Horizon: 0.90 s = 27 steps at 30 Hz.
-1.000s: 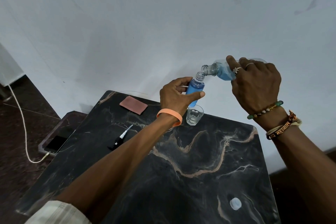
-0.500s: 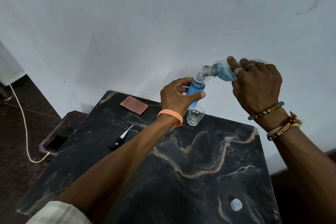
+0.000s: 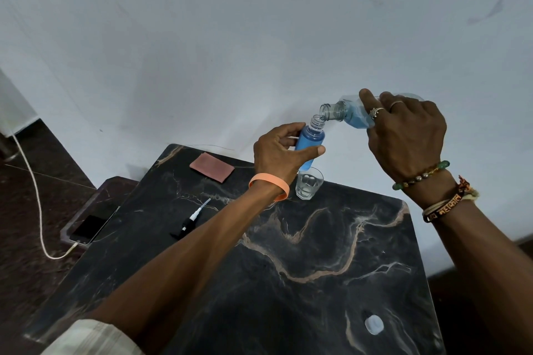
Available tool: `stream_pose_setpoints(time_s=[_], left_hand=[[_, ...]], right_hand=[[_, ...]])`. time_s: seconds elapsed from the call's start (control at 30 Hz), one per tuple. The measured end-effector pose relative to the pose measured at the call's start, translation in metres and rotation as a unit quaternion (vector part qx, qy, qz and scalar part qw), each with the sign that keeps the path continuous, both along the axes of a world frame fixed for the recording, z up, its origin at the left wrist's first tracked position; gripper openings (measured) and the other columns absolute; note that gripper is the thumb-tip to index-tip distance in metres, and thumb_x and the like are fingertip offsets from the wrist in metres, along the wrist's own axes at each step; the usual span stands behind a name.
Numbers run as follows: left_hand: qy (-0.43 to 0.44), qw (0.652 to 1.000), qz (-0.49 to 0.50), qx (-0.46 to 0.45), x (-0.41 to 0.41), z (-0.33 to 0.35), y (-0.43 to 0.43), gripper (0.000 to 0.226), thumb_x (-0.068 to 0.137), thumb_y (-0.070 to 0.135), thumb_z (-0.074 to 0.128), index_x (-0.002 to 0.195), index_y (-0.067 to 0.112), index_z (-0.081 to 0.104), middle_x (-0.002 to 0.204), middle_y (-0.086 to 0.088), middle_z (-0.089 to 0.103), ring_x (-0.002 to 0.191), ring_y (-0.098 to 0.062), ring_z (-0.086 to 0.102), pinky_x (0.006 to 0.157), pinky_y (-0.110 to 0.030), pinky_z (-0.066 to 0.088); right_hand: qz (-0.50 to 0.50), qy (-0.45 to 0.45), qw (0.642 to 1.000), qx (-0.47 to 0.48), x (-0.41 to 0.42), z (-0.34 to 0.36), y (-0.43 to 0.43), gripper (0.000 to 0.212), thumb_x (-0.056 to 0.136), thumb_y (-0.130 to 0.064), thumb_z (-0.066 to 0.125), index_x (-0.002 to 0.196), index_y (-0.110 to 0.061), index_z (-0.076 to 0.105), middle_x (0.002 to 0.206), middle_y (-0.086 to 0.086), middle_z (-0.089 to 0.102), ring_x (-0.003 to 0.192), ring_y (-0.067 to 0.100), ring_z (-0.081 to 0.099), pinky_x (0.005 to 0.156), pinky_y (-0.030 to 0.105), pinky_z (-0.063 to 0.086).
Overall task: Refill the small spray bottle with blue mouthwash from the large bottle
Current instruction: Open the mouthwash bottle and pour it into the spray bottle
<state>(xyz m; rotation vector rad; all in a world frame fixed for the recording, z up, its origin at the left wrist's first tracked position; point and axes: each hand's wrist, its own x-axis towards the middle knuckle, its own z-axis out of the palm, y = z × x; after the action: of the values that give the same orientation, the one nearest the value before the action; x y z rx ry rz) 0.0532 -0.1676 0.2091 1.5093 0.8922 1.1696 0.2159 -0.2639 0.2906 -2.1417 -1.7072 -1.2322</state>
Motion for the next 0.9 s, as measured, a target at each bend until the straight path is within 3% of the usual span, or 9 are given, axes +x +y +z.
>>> stream_pose_setpoints(time_s=[0.47,0.9], left_hand=[[0.005,1.000,-0.003,0.004,-0.0009,0.0000,-0.0003,0.050,0.061,0.029,0.090,0.106,0.020,0.071,0.094,0.014,0.068,0.077,0.011,0.063,0.063,-0.003,0.046],[-0.001,1.000,-0.001,-0.002,-0.0008,-0.0007,-0.0012,0.053,0.058,0.028,0.091,0.107,0.019,0.071,0.098,0.010,0.072,0.079,0.003,0.066,0.068,-0.007,0.050]], right_hand=[[-0.010,0.012,1.000,-0.017,-0.0024,-0.0014,-0.0003,0.050,0.086,-0.008,0.057,0.136,-0.012,0.053,0.114,0.019,0.066,0.096,0.041,0.062,0.077,0.044,0.045],[-0.006,0.004,1.000,-0.007,-0.0006,-0.0003,-0.0004,0.050,0.085,-0.007,0.057,0.134,-0.012,0.055,0.111,0.019,0.067,0.093,0.041,0.063,0.075,0.044,0.046]])
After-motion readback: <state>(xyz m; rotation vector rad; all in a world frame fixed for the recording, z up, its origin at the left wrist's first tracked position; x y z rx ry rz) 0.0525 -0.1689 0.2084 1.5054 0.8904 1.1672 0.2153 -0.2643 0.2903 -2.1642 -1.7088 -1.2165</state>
